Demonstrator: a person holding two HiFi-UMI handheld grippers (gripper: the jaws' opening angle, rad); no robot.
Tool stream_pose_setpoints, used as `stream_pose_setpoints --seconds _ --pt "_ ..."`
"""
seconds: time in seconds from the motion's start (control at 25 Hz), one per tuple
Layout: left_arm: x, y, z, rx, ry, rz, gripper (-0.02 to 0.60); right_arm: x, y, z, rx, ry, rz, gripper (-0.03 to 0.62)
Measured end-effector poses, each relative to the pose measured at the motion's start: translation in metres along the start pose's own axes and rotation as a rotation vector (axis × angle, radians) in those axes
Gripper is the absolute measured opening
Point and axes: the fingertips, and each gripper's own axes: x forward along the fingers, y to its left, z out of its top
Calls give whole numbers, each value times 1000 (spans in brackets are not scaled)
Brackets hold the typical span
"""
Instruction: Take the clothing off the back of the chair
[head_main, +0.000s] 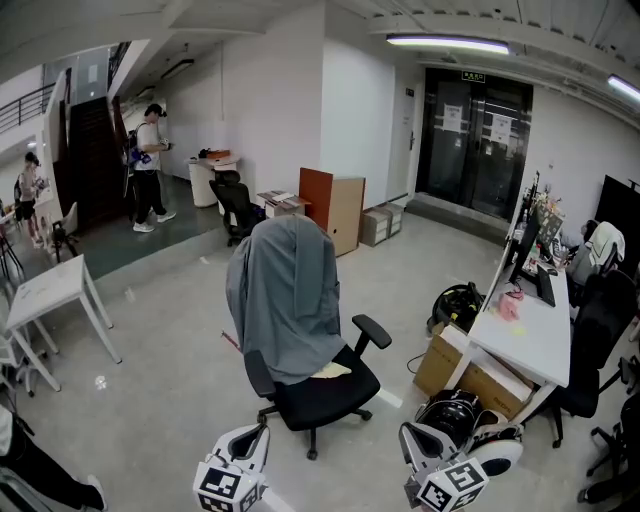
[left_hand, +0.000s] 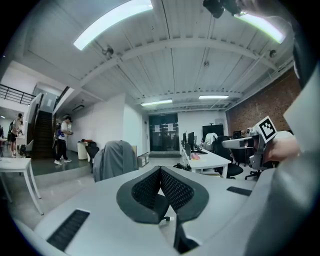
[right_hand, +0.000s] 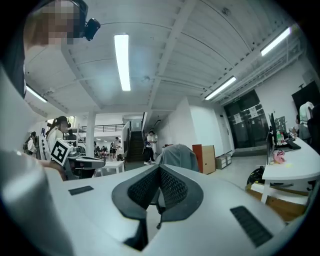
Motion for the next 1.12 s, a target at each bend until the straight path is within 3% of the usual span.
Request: stream_pose_setpoints --seconds 0.36,0.52,0.68,1.12 --pt "6 -30 8 -1 -6 8 6 -16 -11 -7 77 -8 89 14" --pt "11 -41 19 22 -70 14 6 -25 -12 -8 73 -7 115 14" --pt "10 -46 20 25 -78 30 6 -29 -17 -12 67 -7 126 14" --pt "54 -2 17 0 -84 46 6 36 -29 -13 54 30 147 14"
